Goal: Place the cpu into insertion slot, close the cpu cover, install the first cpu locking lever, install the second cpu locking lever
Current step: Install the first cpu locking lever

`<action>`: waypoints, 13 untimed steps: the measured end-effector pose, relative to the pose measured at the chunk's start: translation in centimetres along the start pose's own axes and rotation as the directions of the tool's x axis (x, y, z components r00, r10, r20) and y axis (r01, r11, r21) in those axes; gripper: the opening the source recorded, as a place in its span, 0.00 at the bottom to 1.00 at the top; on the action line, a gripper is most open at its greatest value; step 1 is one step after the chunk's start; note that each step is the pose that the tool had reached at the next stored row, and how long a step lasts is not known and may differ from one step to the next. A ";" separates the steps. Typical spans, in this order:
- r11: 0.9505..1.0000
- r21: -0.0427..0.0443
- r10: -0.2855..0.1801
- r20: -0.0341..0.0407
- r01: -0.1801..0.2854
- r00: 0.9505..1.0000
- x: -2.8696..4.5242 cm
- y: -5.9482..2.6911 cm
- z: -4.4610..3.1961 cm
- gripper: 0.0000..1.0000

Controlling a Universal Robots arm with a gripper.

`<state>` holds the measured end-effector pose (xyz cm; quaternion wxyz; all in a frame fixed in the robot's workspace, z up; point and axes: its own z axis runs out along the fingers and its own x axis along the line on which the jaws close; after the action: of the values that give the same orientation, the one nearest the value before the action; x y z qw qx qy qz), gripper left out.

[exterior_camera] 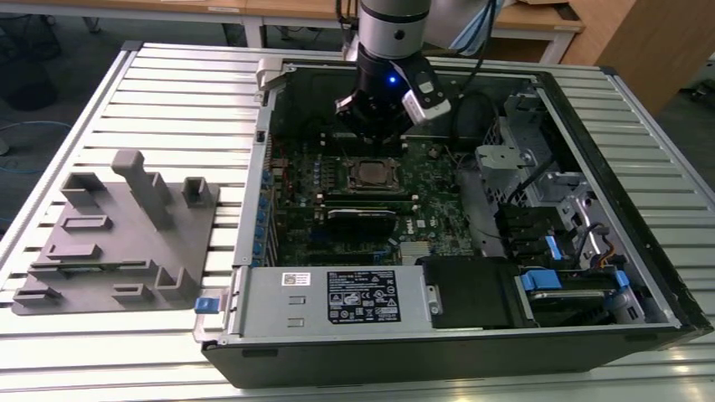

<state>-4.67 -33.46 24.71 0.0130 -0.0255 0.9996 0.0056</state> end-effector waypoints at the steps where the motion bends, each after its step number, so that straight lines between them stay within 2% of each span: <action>1: 1.000 0.000 0.000 0.000 0.000 1.000 0.00 0.00 0.00 0.10; 6: 1.000 -0.002 0.000 0.000 0.000 1.000 0.00 -0.01 -0.04 0.10; 13: 0.998 -0.057 0.002 0.003 -0.001 1.000 0.00 -0.06 -0.03 0.10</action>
<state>-4.67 -33.52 24.74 0.0137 -0.0251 0.9990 0.0343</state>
